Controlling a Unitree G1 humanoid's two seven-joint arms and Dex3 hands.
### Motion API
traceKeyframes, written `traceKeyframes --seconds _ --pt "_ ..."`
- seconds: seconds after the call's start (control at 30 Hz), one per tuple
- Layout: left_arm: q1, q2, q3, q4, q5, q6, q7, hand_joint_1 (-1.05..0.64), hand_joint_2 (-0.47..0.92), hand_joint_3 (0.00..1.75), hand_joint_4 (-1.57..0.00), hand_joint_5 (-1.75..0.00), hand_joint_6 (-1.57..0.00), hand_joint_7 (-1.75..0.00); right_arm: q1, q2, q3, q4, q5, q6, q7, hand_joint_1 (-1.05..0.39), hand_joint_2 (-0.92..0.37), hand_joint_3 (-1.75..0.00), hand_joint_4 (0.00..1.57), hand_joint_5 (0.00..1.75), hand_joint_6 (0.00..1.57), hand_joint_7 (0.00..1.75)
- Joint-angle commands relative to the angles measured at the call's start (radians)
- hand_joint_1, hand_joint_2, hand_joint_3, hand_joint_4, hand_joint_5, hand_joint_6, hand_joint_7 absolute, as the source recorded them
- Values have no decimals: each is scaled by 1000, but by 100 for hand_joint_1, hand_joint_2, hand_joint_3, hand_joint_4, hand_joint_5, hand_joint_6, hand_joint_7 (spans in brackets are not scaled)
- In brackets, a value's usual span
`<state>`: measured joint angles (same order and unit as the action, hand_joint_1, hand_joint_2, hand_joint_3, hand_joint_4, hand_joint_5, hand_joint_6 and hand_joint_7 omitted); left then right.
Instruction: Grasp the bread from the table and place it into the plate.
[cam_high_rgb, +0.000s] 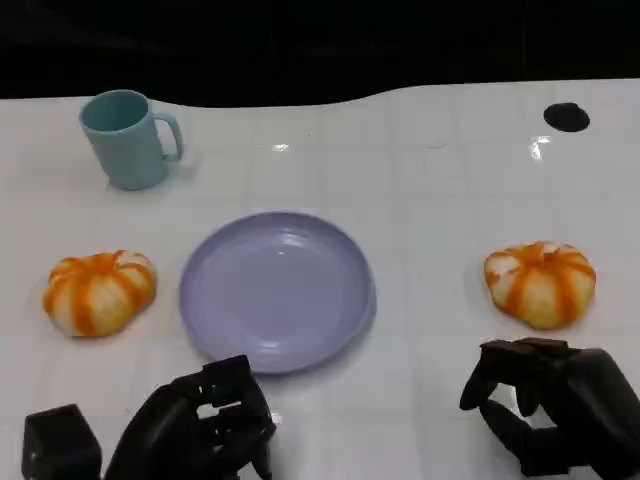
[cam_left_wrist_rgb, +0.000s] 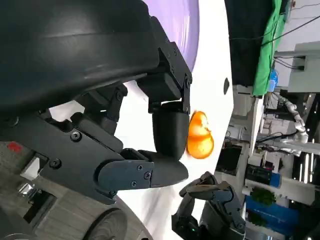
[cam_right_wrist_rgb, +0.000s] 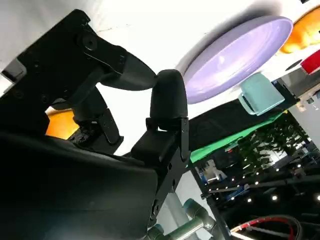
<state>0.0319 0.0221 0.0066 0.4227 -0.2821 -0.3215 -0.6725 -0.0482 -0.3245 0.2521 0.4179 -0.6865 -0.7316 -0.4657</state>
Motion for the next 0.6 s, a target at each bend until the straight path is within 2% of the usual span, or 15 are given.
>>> traceKeyframes --seconds 0.03,0.17,0.23,0.3,0.37,0.47,0.57,0.6 --pt "0 16 10 0 -9 -6 -6 -58 72 58 -78 -175 -75 -144 -10 -16 -6 11 19 -13 6 -16 -40 -112 89 163 91 104" --pt "1 17 11 -3 -10 0 -5 -58 72 58 -77 -175 -75 -144 -13 -21 -13 2 21 -3 10 -18 -47 -96 86 150 92 83" --pt "2 17 11 -3 -12 4 -5 -58 71 58 -77 -175 -75 -144 -12 -23 -20 -8 21 13 15 -23 -53 -80 86 131 96 64" --pt "0 18 11 2 -10 -3 -9 -58 72 58 -77 -175 -75 -143 -11 -25 -27 -21 23 30 22 -25 -56 -72 86 123 98 54" --pt "-1 18 10 4 -8 -6 -8 -58 72 57 -77 -175 -75 -143 -11 -26 -35 -33 28 45 27 -26 -57 -69 85 120 98 51" --pt "1 18 10 -1 -7 -2 -4 -59 72 57 -78 -175 -76 -143 -9 -27 -52 -57 41 63 35 -31 -68 -52 72 131 94 43" --pt "3 19 10 -4 -6 0 -1 -59 72 57 -78 -175 -76 -143 -7 -27 -67 -78 56 71 51 -33 -75 -39 64 131 90 38" --pt "3 19 10 -5 -6 1 -1 -60 72 57 -78 -175 -76 -143 -6 -28 -71 -86 63 74 59 -33 -78 -32 61 115 86 36"
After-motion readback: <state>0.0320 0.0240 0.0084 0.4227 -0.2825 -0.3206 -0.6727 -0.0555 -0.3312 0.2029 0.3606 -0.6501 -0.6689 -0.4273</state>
